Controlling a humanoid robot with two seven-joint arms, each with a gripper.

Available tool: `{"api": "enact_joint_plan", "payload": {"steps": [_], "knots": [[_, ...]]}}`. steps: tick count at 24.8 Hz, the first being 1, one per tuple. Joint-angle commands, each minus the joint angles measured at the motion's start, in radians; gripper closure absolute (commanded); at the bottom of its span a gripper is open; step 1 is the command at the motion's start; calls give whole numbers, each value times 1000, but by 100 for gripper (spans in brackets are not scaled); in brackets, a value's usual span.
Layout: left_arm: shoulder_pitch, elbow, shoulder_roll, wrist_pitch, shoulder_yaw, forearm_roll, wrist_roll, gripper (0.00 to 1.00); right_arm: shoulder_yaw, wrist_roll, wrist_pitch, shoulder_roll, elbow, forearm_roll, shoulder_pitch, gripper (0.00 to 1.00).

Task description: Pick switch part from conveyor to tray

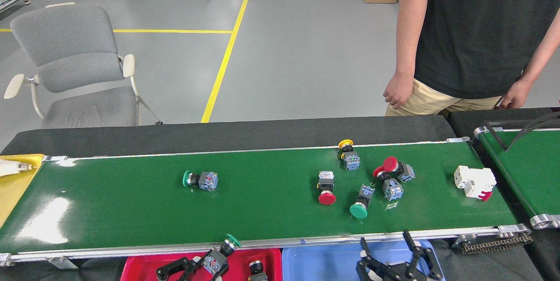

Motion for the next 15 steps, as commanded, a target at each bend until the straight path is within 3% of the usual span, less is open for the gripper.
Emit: {"api": "enact_joint_plan", "payload": {"steps": [1, 6, 8, 11, 15], "knots": [[-3, -14, -6, -6, 19, 12, 7, 0, -2, -7, 3, 7, -13, 0, -18, 1], [-14, -14, -13, 75, 41, 37, 7, 0, 93, 111, 3, 10, 18, 10, -108, 1], [-20, -14, -15, 236, 62, 37, 7, 0, 141, 152, 10, 29, 50, 14, -163, 1], [-32, -14, -6, 474, 96, 35, 5, 0, 199, 206, 75, 98, 139, 40, -266, 1], [-41, 3, -4, 485, 124, 37, -3, 0, 253, 213, 144, 133, 301, 45, -398, 1]]}}
